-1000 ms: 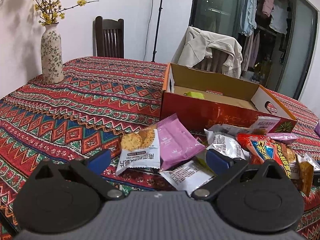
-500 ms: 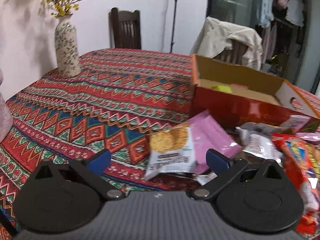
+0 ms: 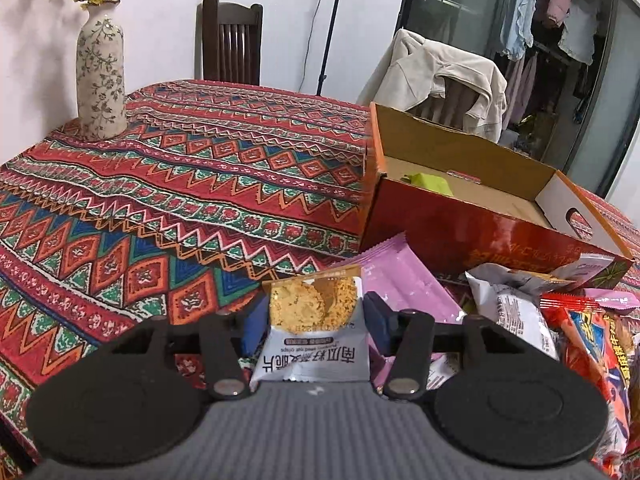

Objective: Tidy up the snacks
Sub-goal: 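Grasp the white-and-gold cracker packet with the left tool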

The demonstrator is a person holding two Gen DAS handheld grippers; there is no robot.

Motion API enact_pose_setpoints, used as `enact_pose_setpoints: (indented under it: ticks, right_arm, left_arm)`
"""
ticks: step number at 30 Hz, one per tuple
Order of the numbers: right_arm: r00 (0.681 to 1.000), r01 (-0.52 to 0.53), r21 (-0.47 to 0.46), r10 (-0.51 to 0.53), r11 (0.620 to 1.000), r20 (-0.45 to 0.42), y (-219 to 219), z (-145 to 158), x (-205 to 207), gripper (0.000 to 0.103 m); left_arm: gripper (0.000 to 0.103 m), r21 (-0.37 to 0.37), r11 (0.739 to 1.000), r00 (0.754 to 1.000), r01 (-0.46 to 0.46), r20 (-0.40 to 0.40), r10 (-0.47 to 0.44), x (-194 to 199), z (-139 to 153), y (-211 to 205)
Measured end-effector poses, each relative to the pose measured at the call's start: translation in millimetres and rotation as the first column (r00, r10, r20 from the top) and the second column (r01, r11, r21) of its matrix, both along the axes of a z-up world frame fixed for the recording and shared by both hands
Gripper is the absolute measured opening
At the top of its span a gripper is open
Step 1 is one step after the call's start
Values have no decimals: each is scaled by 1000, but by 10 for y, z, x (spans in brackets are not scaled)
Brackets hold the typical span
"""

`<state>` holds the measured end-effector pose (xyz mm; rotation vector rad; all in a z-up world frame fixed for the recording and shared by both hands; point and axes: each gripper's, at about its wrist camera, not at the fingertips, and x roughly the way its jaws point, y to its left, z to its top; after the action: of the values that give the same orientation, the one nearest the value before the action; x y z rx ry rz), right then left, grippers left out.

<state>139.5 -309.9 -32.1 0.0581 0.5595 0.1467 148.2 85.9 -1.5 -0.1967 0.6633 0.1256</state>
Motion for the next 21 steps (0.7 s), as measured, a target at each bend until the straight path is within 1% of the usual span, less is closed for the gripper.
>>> enact_pose_setpoints:
  ticks: [1, 3, 4, 6, 10, 12, 13, 14, 16, 18, 19, 20, 21]
  right_arm:
    - [1000, -4, 3, 4, 1000, -4, 0, -4, 4, 53]
    - [1000, -18, -1, 18, 1000, -5, 18, -3, 4, 68]
    - [1000, -26, -7, 26, 1000, -7, 36, -1, 8, 70]
    - [998, -53, -22, 52, 998, -26, 85, -8, 46, 72]
    - [992, -85, -80, 78, 993, -95, 220, -77, 166, 76]
    - [990, -102, -86, 93, 991, -104, 248, -70, 192, 76]
    - [989, -108, -92, 98, 990, -107, 255, -67, 195, 75]
    - [989, -111, -94, 100, 989, -107, 264, -65, 194, 75]
    - [989, -120, -91, 110, 989, -101, 277, -65, 169, 68]
    - [990, -118, -98, 109, 988, -89, 298, -67, 137, 66]
    - [991, -116, -102, 108, 988, -83, 306, -64, 118, 62]
    - [992, -112, -110, 104, 988, -76, 313, -58, 100, 60]
    - [992, -110, -117, 102, 987, -70, 319, -52, 80, 56]
  left_arm:
    - [51, -1, 1000, 1000, -1, 3, 1, -10, -2, 1]
    - [49, -2, 1000, 1000, -9, 5, 9, -21, 3, 7]
    - [49, -1, 1000, 1000, -14, 6, 14, -26, 4, 11]
    - [49, -3, 1000, 1000, -16, 6, 16, -28, 3, 22]
    - [50, -1, 1000, 1000, -15, 7, 15, -36, 3, 24]
    - [51, -1, 1000, 1000, -15, 5, 15, -35, 1, 25]
    - [54, -2, 1000, 1000, -19, 2, 19, -32, -3, 28]
    - [60, 0, 1000, 1000, -27, -1, 27, -31, -10, 29]
    - [67, 4, 999, 999, -51, -8, 51, -25, -24, 41]
    - [67, -12, 999, 999, -51, -10, 51, -21, -34, 61]
    - [64, -18, 999, 999, -49, -11, 49, -20, -35, 70]
    - [53, -30, 999, 999, -41, -9, 41, -24, -35, 77]
    - [49, -43, 999, 1000, -25, -4, 25, -33, -28, 78]
